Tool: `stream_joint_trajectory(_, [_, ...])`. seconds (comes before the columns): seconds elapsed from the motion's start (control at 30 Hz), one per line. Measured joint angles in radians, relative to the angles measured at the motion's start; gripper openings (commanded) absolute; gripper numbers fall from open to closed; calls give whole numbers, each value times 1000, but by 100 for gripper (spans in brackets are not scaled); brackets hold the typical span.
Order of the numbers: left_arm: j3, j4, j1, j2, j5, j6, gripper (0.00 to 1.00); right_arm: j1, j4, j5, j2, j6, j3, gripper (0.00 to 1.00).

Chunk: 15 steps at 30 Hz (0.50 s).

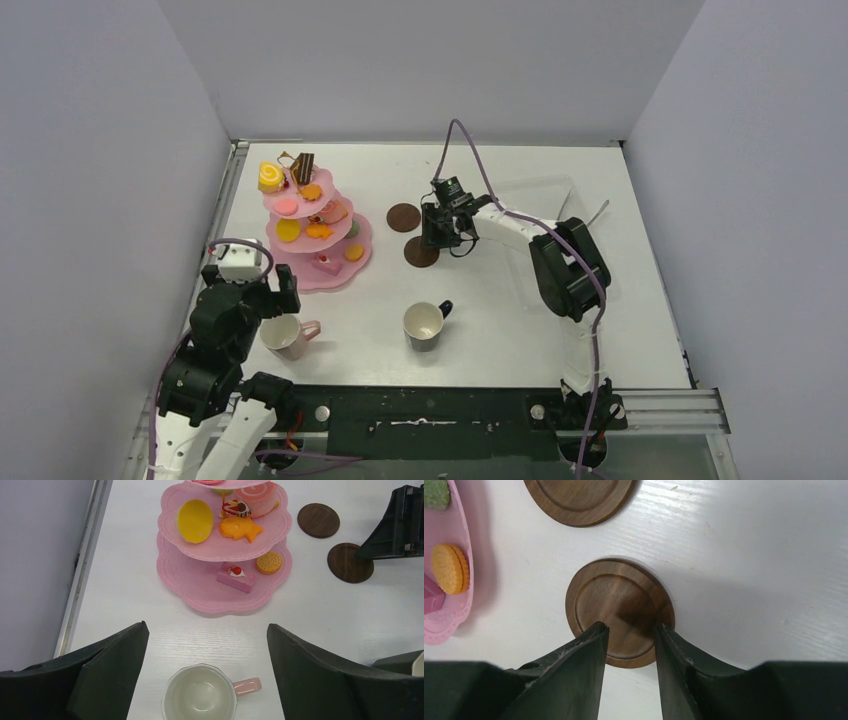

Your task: Serve the afternoon tea

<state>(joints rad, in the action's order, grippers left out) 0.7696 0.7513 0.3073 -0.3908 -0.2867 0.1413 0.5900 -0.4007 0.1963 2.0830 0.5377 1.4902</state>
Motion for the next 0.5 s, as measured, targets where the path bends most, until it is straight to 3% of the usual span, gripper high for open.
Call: stream_joint_trajectory(0.5, [0,0,0,27,-28,-7,87,-21,55,-6,-31,-4,-68,41])
